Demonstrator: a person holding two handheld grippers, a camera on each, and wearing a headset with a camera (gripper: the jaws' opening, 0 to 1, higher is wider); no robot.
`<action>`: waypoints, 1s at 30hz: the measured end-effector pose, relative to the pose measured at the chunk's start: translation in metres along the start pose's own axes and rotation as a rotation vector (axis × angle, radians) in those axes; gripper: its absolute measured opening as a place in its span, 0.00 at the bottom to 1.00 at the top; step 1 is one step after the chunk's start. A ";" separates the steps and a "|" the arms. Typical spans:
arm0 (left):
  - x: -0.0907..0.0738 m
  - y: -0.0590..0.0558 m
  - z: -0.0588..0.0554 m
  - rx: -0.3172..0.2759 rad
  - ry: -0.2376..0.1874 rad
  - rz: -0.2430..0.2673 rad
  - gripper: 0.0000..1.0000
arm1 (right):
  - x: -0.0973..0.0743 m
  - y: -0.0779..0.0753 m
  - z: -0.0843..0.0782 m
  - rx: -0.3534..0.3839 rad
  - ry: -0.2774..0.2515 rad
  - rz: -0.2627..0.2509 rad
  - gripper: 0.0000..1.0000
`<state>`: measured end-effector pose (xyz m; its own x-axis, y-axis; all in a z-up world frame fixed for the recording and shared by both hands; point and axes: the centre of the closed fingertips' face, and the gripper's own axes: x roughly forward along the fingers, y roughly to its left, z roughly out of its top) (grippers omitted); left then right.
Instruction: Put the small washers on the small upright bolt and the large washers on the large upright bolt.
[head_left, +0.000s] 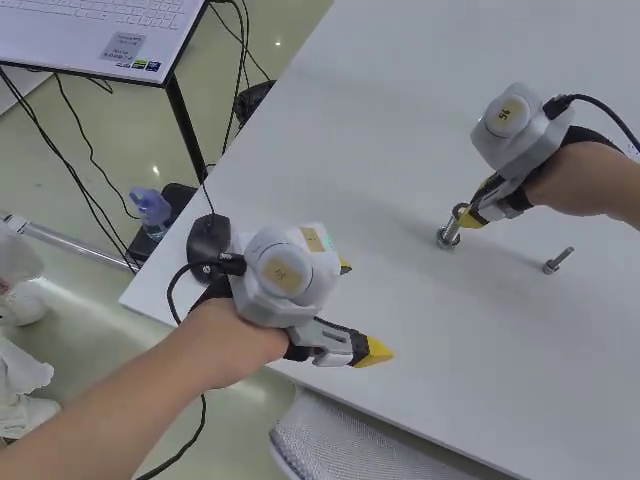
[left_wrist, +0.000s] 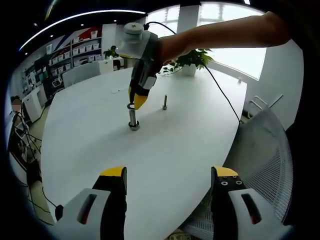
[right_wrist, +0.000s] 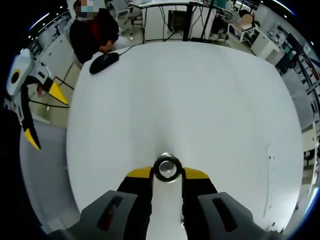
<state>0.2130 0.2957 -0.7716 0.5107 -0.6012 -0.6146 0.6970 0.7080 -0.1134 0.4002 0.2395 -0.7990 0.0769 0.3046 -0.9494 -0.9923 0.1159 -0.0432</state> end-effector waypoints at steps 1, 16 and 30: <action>0.000 0.000 0.000 0.000 0.000 0.000 0.68 | 0.001 0.000 0.000 -0.002 0.001 0.001 0.22; 0.000 0.003 -0.003 -0.006 0.007 0.005 0.67 | 0.010 0.002 -0.002 -0.003 0.021 0.011 0.22; 0.001 0.004 -0.005 -0.012 0.011 0.010 0.66 | 0.019 0.003 -0.002 -0.011 0.028 0.005 0.22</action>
<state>0.2140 0.3001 -0.7768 0.5125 -0.5900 -0.6240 0.6859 0.7184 -0.1160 0.3984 0.2441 -0.8176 0.0696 0.2784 -0.9579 -0.9937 0.1037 -0.0421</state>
